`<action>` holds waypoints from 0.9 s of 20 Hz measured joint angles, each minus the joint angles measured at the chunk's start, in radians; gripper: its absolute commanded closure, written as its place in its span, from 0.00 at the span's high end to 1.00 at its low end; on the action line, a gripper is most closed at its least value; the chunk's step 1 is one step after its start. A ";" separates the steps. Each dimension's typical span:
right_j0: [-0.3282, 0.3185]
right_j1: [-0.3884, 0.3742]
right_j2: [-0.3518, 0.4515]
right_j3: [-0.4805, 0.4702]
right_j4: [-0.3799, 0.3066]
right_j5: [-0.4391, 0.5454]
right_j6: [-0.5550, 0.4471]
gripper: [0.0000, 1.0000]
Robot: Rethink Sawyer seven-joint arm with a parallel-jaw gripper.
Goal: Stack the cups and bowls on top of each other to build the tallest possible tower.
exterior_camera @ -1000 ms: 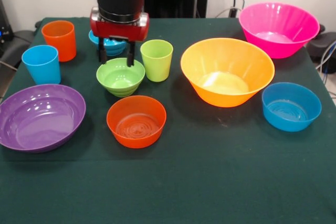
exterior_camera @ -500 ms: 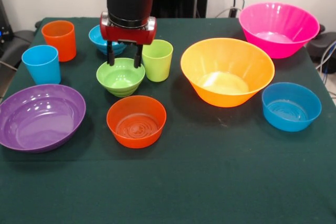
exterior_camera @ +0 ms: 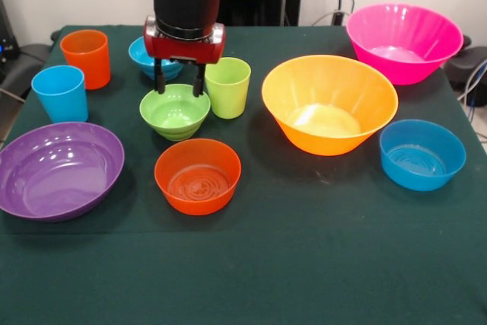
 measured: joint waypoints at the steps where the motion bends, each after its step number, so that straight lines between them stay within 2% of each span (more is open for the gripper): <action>1: -0.002 0.000 0.001 0.001 0.000 -0.001 0.000 1.00; 18: -0.099 0.043 0.076 0.050 0.000 -0.122 0.000 1.00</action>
